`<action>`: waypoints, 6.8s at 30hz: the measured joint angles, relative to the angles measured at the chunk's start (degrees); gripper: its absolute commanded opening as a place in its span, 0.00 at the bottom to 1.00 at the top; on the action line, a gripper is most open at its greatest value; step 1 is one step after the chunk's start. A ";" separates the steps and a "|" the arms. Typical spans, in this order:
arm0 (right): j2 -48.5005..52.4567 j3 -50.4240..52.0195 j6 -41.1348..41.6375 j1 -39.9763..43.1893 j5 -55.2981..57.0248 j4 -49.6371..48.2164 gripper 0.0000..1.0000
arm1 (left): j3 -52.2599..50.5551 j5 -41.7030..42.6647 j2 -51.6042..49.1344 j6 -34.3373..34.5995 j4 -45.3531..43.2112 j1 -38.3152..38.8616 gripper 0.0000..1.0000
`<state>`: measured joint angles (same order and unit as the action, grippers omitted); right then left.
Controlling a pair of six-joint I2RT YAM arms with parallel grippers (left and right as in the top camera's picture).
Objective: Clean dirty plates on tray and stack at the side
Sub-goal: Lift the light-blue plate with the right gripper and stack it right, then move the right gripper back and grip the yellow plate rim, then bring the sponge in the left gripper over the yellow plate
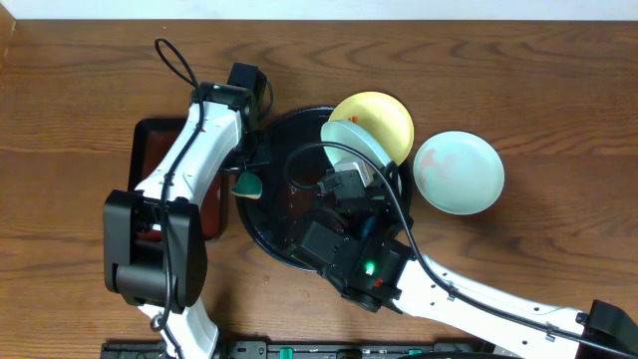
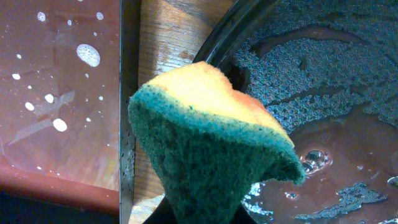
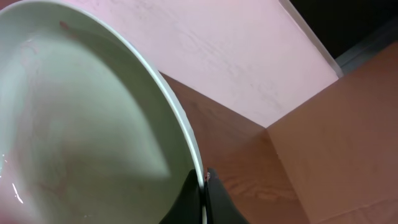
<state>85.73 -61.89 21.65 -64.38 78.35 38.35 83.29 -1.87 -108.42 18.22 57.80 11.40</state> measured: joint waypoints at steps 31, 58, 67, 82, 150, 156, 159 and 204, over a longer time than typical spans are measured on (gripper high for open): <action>0.02 -0.07 5.73 35.19 -78.38 1.29 0.01 | 0.00 0.00 0.00 0.00 -0.15 0.00 0.07; 7.82 -0.07 -3.56 74.93 -78.73 2.49 0.01 | 0.00 0.00 0.00 0.00 -0.39 0.00 0.08; 14.21 -0.07 -4.94 74.69 -80.50 2.49 0.22 | 0.00 0.00 0.00 0.00 -0.39 0.00 0.08; 13.29 -6.97 -6.97 69.59 -95.69 -7.39 0.25 | 0.00 0.00 0.00 0.00 -0.39 0.00 0.08; 27.17 -9.14 7.52 33.53 -86.84 -7.43 0.07 | 0.00 6.71 0.00 -2.08 -1.14 0.31 0.08; 27.17 -9.16 7.21 33.88 -86.88 -7.96 0.01 | 0.00 9.92 0.00 -3.23 -1.22 3.08 0.08; 27.17 -9.16 7.21 33.88 -86.93 -7.96 0.01 | -0.09 10.67 0.00 -3.28 -2.60 4.96 0.08; 27.15 -9.27 7.21 33.86 -87.21 -7.32 0.01 | -10.71 -7.74 -2.08 7.76 -25.35 15.04 0.08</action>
<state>112.88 -71.16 28.86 -30.52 -8.86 31.03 72.58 -9.61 -110.50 25.98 32.45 26.44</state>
